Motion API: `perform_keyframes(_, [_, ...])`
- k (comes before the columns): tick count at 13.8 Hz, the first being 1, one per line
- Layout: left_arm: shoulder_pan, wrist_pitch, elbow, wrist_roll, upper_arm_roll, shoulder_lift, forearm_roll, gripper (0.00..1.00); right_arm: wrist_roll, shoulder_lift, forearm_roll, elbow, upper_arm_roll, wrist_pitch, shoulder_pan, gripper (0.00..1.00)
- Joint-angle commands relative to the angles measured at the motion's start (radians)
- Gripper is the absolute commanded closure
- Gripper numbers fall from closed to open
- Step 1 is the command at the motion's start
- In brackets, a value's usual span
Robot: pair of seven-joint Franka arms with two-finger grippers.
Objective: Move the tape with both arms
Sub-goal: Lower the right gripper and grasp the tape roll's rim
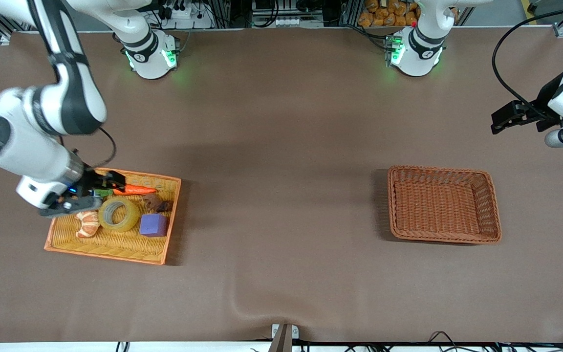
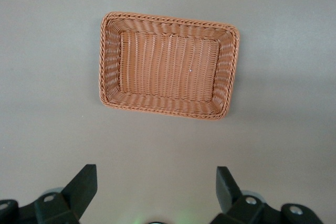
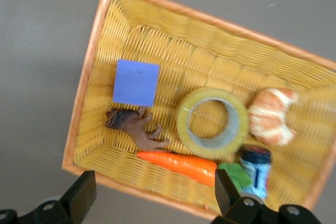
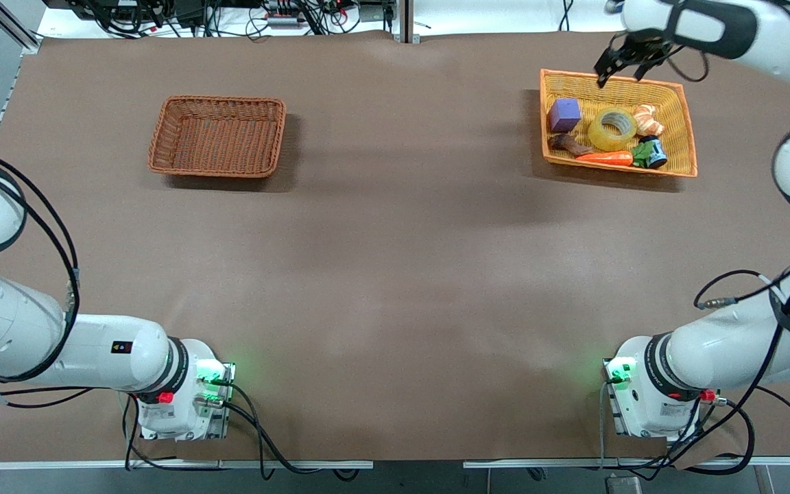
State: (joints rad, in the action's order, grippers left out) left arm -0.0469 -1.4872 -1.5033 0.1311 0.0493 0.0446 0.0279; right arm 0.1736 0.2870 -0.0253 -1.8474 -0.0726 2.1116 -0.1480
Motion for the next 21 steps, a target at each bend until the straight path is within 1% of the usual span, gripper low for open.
perform_keyframes(1, [-0.002, 0.018, 0.021, 0.013, 0.004, 0.008, 0.001, 0.00, 0.140, 0.101, -0.028, 0.024, -0.006, 0.066, 0.036, 0.00])
perform_keyframes(4, [-0.005, 0.018, 0.023, 0.007, 0.004, 0.008, 0.001, 0.00, 0.295, 0.200, -0.155, 0.024, -0.006, 0.119, 0.088, 0.00])
perform_keyframes(5, [-0.005, 0.018, 0.021, 0.008, 0.004, 0.006, 0.001, 0.00, 0.325, 0.227, -0.175, 0.020, -0.006, 0.139, 0.094, 0.00])
perform_keyframes(7, [-0.011, 0.019, 0.028, 0.016, 0.013, 0.006, 0.001, 0.00, 0.330, 0.259, -0.188, 0.022, -0.006, 0.140, 0.094, 0.00])
perform_keyframes(8, [-0.013, 0.018, 0.028, 0.018, 0.029, 0.006, 0.003, 0.00, 0.328, 0.273, -0.188, 0.027, -0.006, 0.143, 0.093, 0.04])
perform_keyframes(9, [-0.014, 0.019, 0.028, 0.019, 0.033, 0.005, 0.001, 0.00, 0.328, 0.294, -0.189, 0.033, -0.006, 0.154, 0.094, 0.12])
perform_keyframes(10, [-0.014, 0.018, 0.028, 0.019, 0.035, 0.006, 0.001, 0.00, 0.328, 0.300, -0.189, 0.033, -0.006, 0.165, 0.094, 0.24])
perform_keyframes(11, [-0.013, 0.018, 0.028, 0.018, 0.035, 0.006, 0.001, 0.00, 0.328, 0.302, -0.188, 0.034, -0.006, 0.165, 0.090, 0.48])
perform_keyframes(12, [-0.011, 0.018, 0.028, 0.018, 0.034, 0.005, 0.003, 0.00, 0.322, 0.302, -0.188, 0.034, -0.006, 0.162, 0.085, 0.80])
perform_keyframes(13, [-0.011, 0.018, 0.028, 0.016, 0.033, 0.005, 0.001, 0.00, 0.320, 0.302, -0.188, 0.037, -0.006, 0.157, 0.082, 1.00])
perform_keyframes(16, [-0.011, 0.018, 0.028, 0.016, 0.034, 0.006, 0.000, 0.00, 0.320, 0.294, -0.183, 0.062, -0.006, 0.146, 0.079, 1.00])
perform_keyframes(17, [-0.011, 0.018, 0.028, 0.016, 0.035, 0.006, 0.000, 0.00, 0.319, 0.285, -0.179, 0.083, -0.006, 0.110, 0.074, 1.00])
perform_keyframes(19, [-0.011, 0.018, 0.028, 0.016, 0.035, 0.003, 0.000, 0.00, 0.317, 0.279, -0.174, 0.192, -0.007, -0.034, 0.064, 1.00])
perform_keyframes(21, [-0.011, 0.018, 0.028, 0.016, 0.034, 0.005, 0.001, 0.00, 0.308, 0.279, -0.173, 0.331, -0.006, -0.190, 0.056, 1.00])
